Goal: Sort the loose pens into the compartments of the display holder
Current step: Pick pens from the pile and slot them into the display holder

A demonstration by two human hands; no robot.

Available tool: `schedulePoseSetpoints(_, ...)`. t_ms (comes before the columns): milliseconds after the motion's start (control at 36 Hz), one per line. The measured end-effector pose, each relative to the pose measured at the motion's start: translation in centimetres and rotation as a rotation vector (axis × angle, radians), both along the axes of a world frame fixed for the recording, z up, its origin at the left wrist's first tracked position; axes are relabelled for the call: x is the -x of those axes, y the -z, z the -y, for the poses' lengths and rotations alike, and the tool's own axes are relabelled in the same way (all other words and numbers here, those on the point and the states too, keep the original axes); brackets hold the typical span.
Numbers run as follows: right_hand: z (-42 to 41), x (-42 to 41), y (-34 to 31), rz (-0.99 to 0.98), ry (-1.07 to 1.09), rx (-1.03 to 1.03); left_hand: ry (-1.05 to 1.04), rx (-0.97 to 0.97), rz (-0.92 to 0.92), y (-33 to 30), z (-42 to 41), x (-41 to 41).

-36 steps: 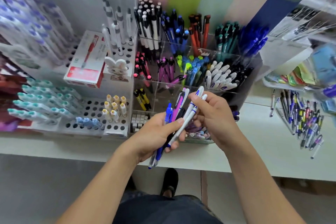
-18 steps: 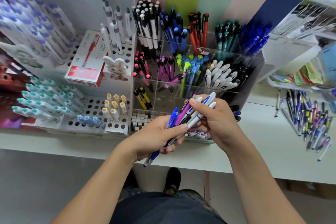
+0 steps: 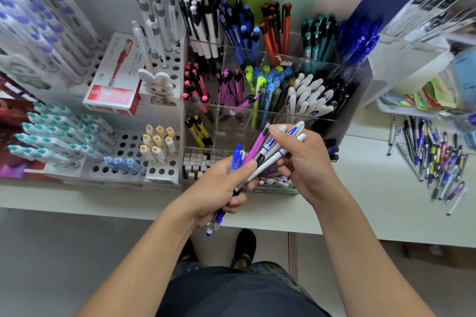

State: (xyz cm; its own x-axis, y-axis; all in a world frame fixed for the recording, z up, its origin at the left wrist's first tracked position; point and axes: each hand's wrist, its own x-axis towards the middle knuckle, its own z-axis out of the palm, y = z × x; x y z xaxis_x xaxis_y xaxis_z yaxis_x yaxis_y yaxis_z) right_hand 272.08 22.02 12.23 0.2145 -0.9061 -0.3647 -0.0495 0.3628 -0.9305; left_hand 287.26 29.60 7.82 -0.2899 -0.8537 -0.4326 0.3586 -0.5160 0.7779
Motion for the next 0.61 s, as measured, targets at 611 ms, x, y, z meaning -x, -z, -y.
schedulePoseSetpoints(611, 1.7, 5.8, -3.9, -0.129, 0.493, 0.558, -0.427, 0.039, 0.230, 1.6, 0.4, -1.4)
